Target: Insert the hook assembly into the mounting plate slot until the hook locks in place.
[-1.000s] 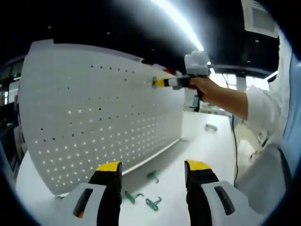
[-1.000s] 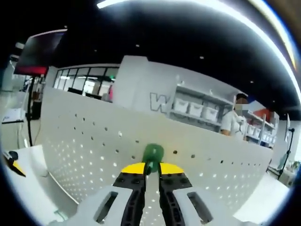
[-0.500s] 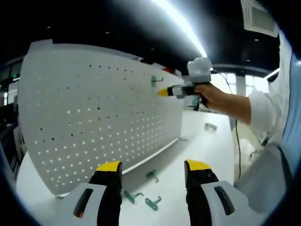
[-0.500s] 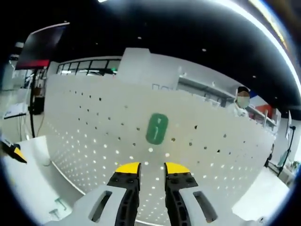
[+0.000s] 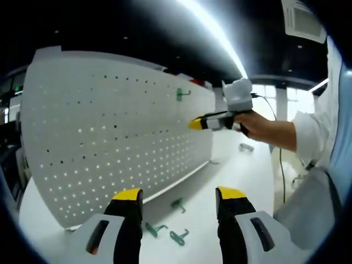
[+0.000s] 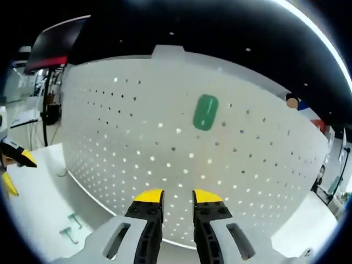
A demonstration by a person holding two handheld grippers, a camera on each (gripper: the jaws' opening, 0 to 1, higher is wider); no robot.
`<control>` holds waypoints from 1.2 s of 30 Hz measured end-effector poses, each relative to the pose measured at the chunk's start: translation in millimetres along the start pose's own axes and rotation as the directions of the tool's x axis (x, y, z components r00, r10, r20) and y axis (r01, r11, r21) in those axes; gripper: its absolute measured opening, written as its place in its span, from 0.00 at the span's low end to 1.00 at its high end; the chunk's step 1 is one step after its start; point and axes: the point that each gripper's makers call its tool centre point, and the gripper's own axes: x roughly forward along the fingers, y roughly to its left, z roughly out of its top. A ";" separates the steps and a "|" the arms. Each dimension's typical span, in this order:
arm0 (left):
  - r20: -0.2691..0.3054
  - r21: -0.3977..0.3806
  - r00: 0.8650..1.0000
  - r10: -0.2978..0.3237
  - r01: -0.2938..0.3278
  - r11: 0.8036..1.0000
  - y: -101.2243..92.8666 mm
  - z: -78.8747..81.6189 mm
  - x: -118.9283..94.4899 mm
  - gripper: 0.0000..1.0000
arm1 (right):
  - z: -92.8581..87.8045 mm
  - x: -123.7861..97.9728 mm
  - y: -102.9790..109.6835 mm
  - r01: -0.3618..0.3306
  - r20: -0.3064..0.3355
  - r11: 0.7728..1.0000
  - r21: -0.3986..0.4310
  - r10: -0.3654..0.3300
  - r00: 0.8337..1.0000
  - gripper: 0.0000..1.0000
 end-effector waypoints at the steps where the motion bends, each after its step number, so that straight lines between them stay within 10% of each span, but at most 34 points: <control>1: 0.000 0.000 1.000 0.000 0.000 1.000 0.2 0.0 -0.1 0.55 | -2.6 -0.6 1.3 -0.004 -0.004 1.000 0.000 0.004 1.000 0.19; 17: -0.010 0.002 1.000 0.012 -0.012 1.000 3.5 -3.0 -1.2 0.55 | -39.4 -0.7 41.2 -0.121 -0.074 0.993 -0.013 0.120 0.990 0.21; 36: -0.031 0.011 0.999 0.031 -0.031 0.999 9.5 -8.8 -2.4 0.55 | -90.9 10.6 118.7 -0.369 -0.199 0.929 -0.031 0.356 0.913 0.20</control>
